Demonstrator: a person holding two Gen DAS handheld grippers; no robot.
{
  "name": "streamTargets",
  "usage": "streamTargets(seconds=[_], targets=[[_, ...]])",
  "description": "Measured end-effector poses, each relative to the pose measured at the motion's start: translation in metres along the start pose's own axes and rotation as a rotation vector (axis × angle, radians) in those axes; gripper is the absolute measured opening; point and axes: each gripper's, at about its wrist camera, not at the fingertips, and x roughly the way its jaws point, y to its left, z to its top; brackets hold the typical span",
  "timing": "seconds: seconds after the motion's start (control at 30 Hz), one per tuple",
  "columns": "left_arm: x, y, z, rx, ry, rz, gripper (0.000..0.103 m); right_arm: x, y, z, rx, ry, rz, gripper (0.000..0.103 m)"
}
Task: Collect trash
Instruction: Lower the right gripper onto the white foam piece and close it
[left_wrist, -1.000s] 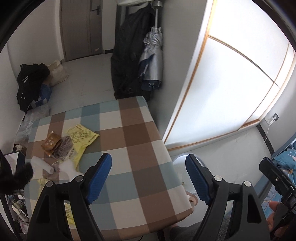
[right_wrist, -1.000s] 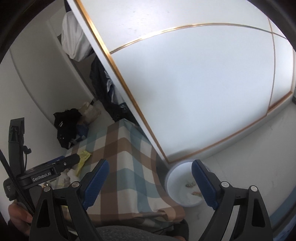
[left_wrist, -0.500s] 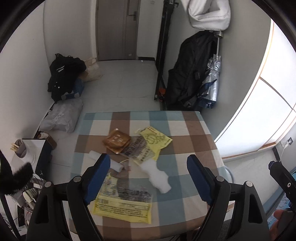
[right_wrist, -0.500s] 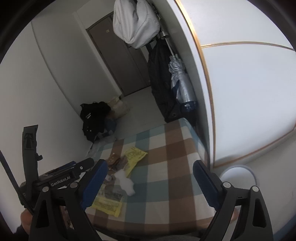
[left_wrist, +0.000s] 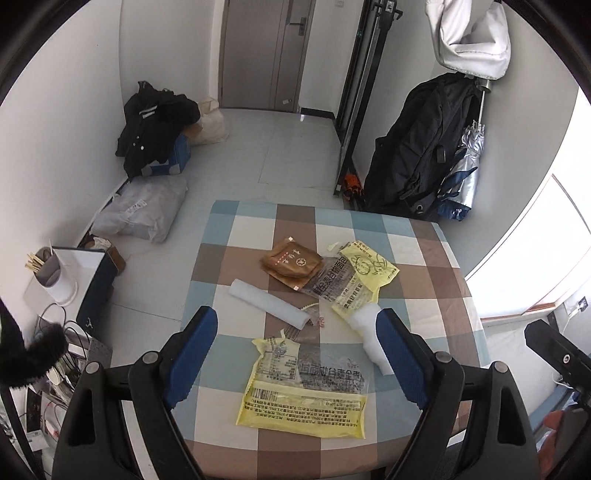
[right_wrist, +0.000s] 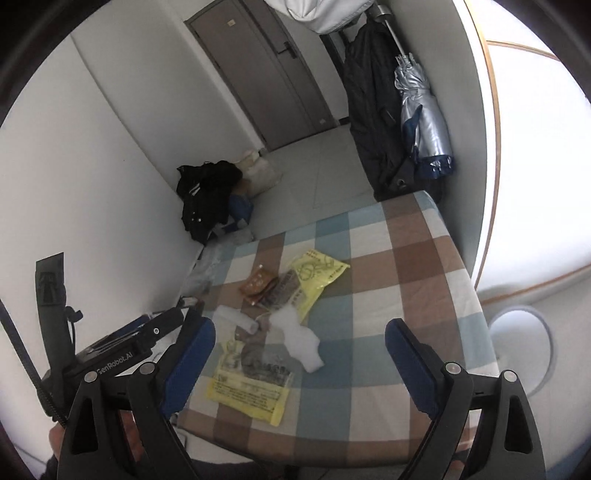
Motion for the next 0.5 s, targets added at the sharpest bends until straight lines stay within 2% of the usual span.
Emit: streamTargets(seconds=[0.3,0.5], targets=[[0.009,0.031,0.000,-0.085,0.041,-0.056,0.086,0.041,0.006,0.011,-0.024,0.109,0.014,0.094],[0.006,0.055,0.002,-0.143,0.029,-0.011,0.086,0.083,0.022,0.031,-0.139,0.177,0.002,0.094]])
